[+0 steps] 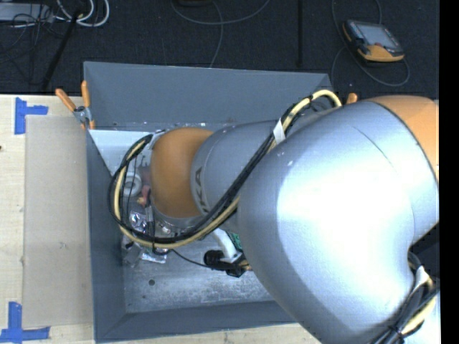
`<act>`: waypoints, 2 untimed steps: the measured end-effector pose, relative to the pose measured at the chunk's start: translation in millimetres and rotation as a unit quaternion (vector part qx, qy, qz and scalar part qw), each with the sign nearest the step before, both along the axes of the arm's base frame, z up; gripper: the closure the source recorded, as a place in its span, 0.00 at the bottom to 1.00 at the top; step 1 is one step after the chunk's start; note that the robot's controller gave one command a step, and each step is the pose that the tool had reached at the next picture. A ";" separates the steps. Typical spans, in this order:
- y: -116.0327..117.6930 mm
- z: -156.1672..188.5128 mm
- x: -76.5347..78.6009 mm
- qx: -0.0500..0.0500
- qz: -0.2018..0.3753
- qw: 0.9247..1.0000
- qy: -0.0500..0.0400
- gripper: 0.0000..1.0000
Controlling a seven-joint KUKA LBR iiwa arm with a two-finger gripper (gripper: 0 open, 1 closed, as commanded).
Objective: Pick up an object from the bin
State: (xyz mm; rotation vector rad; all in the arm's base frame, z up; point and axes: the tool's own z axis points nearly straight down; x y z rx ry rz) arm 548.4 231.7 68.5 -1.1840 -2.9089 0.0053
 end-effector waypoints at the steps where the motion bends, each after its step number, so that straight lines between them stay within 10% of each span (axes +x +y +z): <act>1: 0.2 -0.2 -0.2 0.000 0.001 1.000 0.000 1.00; 2: -0.1 64.5 1.1 0.002 0.003 1.000 -0.003 1.00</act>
Offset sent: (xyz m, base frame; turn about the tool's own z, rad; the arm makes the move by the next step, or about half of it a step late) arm 0.0000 0.0000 0.0000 0.0000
